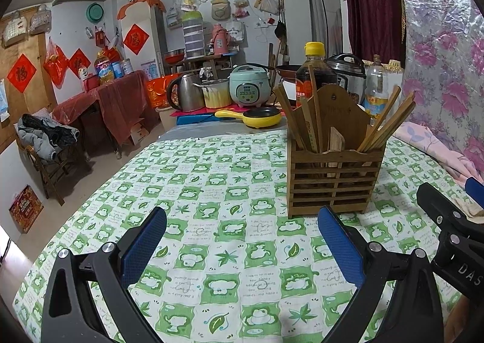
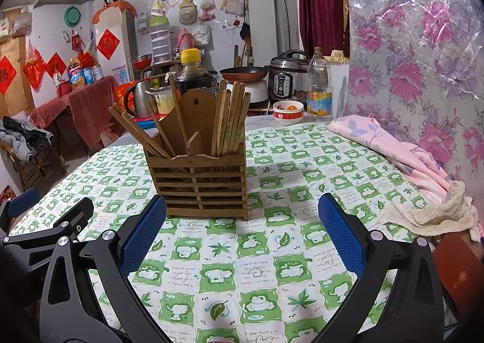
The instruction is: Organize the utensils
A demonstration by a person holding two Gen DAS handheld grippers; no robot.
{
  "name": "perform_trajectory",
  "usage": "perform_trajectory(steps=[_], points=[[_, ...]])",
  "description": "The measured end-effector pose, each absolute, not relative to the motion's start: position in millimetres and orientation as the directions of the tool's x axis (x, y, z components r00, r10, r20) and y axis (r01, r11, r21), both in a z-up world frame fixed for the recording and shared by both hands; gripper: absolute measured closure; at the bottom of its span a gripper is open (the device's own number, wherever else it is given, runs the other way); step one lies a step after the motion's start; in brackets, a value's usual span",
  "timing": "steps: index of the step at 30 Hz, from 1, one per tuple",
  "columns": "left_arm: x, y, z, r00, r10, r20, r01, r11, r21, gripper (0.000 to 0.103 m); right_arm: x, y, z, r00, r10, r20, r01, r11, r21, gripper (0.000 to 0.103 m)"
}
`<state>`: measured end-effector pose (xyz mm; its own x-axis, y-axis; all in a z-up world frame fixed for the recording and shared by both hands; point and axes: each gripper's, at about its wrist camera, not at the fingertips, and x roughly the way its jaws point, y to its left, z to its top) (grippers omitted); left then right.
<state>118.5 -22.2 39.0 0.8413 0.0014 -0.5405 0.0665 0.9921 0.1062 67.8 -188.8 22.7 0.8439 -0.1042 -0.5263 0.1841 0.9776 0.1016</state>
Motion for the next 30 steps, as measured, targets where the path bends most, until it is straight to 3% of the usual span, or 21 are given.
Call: perform_trajectory(steps=[30], points=[[120.0, -23.2, 39.2, 0.839, 0.008, -0.544, 0.057, 0.993, 0.102, 0.005, 67.1, -190.2, 22.8, 0.843, -0.105, -0.527, 0.185, 0.977, 0.102, 0.006]])
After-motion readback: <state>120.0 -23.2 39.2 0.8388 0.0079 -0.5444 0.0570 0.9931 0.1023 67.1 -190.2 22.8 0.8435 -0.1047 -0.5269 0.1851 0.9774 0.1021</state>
